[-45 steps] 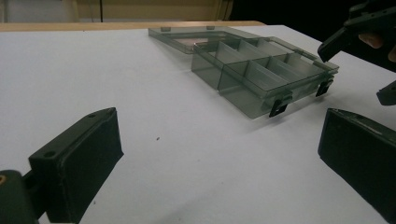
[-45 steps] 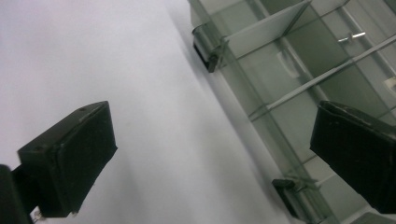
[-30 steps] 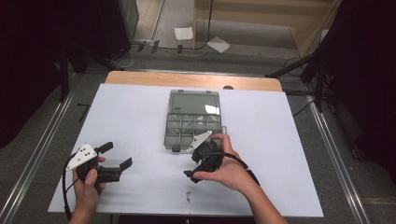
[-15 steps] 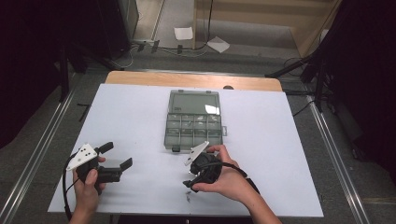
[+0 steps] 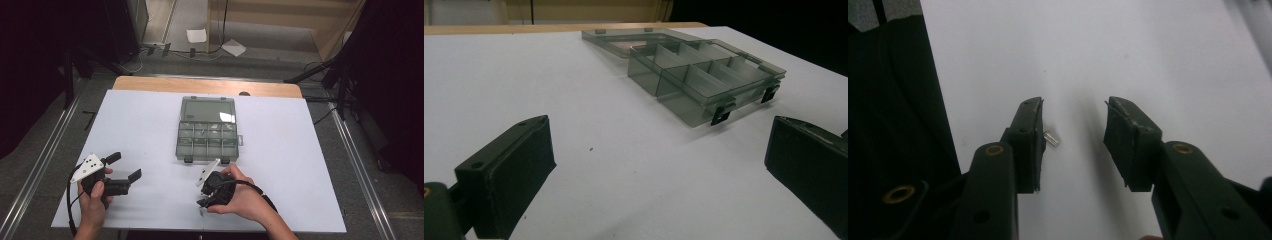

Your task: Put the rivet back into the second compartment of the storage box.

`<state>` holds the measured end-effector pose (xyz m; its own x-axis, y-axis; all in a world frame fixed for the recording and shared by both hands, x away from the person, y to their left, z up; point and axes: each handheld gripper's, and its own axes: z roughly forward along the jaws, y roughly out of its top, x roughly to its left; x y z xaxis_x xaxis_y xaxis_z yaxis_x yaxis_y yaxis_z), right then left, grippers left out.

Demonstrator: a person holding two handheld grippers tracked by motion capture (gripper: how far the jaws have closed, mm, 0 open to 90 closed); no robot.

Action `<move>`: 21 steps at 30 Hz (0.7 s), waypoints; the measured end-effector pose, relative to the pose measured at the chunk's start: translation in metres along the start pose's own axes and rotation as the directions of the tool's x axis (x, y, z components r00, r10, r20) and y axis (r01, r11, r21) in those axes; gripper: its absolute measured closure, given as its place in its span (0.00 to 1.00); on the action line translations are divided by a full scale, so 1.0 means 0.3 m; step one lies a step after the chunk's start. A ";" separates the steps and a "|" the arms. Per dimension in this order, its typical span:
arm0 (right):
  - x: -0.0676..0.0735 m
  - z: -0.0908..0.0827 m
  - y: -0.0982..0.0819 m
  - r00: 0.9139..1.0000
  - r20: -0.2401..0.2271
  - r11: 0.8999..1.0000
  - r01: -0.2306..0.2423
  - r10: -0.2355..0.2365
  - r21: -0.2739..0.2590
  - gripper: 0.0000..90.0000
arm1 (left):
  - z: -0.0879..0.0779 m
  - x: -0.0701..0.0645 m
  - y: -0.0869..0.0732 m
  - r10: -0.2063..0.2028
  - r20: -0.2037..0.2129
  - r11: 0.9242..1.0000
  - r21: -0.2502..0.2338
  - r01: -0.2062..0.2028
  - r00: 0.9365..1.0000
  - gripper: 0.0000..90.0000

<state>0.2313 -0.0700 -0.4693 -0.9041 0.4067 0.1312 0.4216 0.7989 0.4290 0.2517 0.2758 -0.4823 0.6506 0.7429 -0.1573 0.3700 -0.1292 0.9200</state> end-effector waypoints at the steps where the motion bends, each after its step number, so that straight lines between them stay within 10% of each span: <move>1: 0.001 0.003 -0.001 1.000 -0.001 1.000 0.010 -0.010 0.003 0.71 | 0.000 0.000 0.000 -0.001 0.001 1.000 -0.001 0.001 1.000 0.00; 21: 0.023 0.038 0.000 0.997 -0.034 0.996 0.066 -0.064 0.060 0.84 | 0.001 -0.001 0.000 0.002 0.000 1.000 0.005 -0.002 1.000 0.00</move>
<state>0.2258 -0.0621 -0.4787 -0.9309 0.3399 0.1335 0.3648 0.8490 0.3823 0.2517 0.2755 -0.4823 0.6514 0.7426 -0.1558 0.3722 -0.1338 0.9185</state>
